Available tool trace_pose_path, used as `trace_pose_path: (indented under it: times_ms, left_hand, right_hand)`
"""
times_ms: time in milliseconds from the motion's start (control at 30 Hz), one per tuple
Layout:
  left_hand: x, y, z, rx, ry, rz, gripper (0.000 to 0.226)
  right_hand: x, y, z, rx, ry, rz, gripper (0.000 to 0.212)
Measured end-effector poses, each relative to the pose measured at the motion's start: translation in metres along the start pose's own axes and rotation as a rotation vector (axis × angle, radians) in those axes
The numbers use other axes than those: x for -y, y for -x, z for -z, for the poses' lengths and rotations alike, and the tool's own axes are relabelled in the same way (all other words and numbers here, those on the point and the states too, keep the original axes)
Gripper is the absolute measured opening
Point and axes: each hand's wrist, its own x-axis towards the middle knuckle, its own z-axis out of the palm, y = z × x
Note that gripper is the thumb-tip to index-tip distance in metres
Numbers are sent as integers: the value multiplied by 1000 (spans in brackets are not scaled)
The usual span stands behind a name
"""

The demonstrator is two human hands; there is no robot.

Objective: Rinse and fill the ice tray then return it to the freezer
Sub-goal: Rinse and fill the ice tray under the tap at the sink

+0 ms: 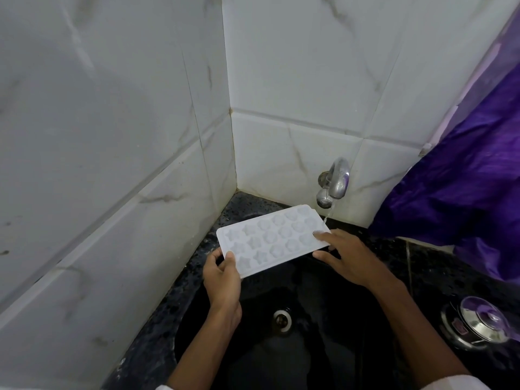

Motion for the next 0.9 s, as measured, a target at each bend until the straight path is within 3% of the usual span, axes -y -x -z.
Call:
trace_pose_path:
  times_ms: [533, 900]
  left_hand:
    - [0, 2, 8, 27, -27, -18, 21]
    - [1, 4, 9, 51, -55, -15, 20]
  right_hand:
    - [9, 3, 5, 17, 11, -44, 44]
    - [18, -4, 7, 128, 75, -111, 68]
